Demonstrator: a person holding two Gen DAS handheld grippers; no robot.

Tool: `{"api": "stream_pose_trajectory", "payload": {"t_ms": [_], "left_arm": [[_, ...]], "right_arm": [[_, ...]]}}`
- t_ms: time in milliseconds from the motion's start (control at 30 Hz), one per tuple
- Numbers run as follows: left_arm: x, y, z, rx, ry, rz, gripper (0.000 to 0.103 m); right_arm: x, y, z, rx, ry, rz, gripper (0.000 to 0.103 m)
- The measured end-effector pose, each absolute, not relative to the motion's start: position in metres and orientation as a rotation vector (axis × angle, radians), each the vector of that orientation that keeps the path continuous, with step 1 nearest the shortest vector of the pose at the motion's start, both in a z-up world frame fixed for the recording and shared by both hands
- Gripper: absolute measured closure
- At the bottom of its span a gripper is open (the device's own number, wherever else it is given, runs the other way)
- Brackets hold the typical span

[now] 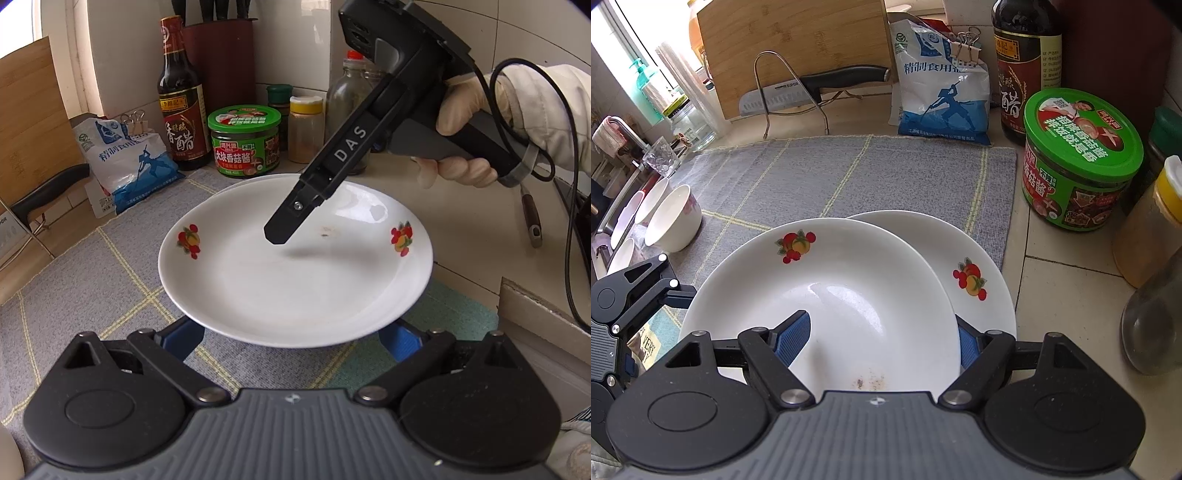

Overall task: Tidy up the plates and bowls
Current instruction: 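Lift the floral plate with the right tool and carry it to the plate stack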

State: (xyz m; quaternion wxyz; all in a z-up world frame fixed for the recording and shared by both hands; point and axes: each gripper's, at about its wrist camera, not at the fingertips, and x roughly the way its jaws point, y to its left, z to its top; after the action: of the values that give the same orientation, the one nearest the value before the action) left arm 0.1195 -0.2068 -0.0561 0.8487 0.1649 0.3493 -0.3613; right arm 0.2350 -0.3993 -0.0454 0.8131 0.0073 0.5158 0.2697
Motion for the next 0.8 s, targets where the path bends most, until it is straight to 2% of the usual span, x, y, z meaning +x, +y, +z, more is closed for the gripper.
{"api": "stream_pose_trajectory", "payload": {"t_ms": [700,800], "left_arm": [[0.134,-0.207,-0.062,0.336,0.735,-0.75,0.004],[0.136,-0.208,-0.062,0.333,0.732,-0.75,0.003]], "right_arm": [[0.219,-0.415,-0.037,0.013,1.099,0.491,0.019],[0.216,-0.416,-0.033,0.015,1.092,0.483,0.016]]}}
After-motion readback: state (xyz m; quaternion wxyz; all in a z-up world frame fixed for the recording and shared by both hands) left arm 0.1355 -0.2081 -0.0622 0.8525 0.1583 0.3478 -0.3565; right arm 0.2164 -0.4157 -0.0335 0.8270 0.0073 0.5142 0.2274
